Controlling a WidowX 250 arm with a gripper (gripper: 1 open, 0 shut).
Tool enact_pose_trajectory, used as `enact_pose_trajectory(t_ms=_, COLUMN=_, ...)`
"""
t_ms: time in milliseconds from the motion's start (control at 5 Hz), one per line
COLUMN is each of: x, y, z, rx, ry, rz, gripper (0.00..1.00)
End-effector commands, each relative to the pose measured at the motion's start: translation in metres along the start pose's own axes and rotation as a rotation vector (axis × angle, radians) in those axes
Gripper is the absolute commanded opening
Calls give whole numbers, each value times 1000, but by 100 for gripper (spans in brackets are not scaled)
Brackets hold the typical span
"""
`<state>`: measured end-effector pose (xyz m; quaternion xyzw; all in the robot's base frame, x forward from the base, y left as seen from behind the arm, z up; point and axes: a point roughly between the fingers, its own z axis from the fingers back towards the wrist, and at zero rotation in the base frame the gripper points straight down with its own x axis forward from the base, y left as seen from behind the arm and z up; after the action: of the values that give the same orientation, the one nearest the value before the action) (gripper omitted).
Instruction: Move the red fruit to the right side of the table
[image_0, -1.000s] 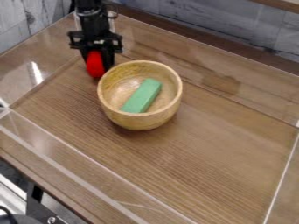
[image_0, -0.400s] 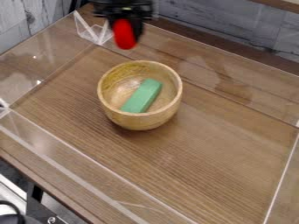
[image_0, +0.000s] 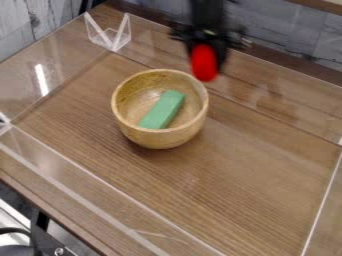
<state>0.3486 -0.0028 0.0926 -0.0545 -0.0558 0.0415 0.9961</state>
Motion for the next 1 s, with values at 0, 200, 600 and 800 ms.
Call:
enact_pose_trajectory(t_ms=0, x=-1, y=-38, z=15, rx=-3, ry=-72, rz=-20, gripper=0)
enact_pose_trajectory(t_ms=200, x=-10, y=-72, z=4, rx=-5, ry=-62, rz=-29, gripper=0)
enact_pose_trajectory(t_ms=600, x=-17, y=-98, z=-29, rx=12, ry=-55, rz=-45, gripper=0)
enact_pose_trajectory(t_ms=800, x=-17, y=-99, z=-45, rx=19, ry=-68, rz=-41, gripper=0)
